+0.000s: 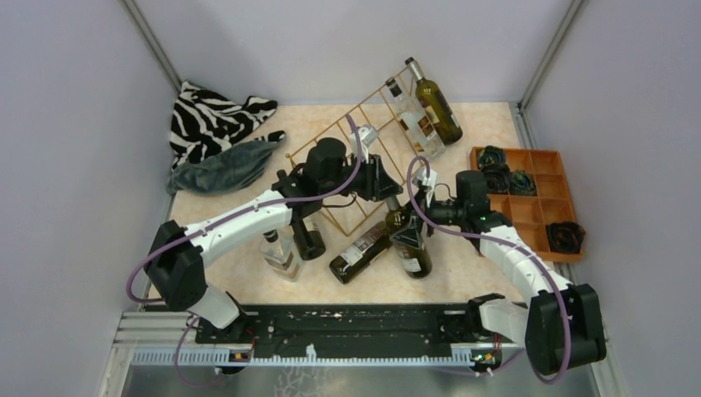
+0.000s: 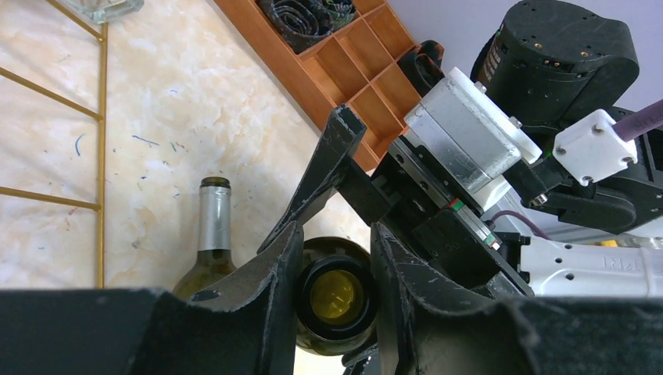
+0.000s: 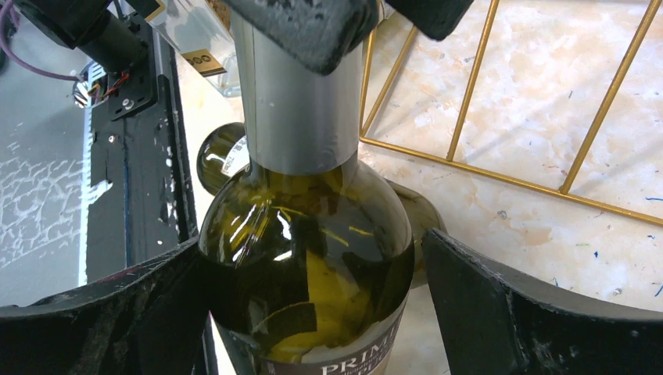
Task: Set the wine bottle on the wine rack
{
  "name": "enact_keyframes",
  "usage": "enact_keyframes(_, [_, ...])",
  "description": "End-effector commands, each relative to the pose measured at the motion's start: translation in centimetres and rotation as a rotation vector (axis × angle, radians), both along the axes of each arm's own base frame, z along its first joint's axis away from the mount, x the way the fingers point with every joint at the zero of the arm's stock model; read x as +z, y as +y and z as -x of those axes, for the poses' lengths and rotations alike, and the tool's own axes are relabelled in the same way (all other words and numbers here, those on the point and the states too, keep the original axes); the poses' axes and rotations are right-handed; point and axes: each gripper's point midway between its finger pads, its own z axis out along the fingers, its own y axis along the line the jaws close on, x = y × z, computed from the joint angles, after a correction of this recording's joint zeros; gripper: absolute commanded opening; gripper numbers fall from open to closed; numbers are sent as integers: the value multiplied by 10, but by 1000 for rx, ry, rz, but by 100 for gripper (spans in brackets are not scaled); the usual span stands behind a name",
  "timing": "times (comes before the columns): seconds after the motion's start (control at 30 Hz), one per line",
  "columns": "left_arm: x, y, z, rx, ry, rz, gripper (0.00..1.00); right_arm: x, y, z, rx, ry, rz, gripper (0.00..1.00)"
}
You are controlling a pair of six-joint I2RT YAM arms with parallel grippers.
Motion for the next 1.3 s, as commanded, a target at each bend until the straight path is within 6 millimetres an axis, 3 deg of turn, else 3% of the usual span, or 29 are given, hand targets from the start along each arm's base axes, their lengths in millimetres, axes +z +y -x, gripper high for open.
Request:
enact_keyframes(0.0, [43,-5,0,3,-35,158,0,10,8,-1,41,-41,-34,96])
enact_keyframes(0.5, [54,13,-8,66,-76,232,0,-7,2,-6,19,-32,34,97])
enact_keyframes(0.7, [54,14,-8,58,-79,243,0,-10,3,-6,33,-32,38,87])
enact_keyframes(0.8, [54,15,-7,60,-83,251,0,-9,4,-4,50,-27,31,77])
enact_keyframes(0.87, [54,14,-7,58,-85,252,0,-7,5,-2,61,-29,24,64])
enact_keyframes(0.97, [53,15,-7,56,-85,252,0,0,6,-4,63,-47,15,21])
enact_keyframes(1.0, [52,15,-7,54,-83,251,0,3,6,-4,64,-52,13,13])
enact_keyframes(1.1, [49,16,-5,57,-74,241,24,9,4,-5,57,-69,7,1])
enact_keyframes(1.2, [51,20,-4,63,-77,235,62,15,-1,-6,50,-80,-10,0])
enact_keyframes(1.27, [54,23,-4,73,-89,231,82,16,-4,-6,53,-80,-17,0])
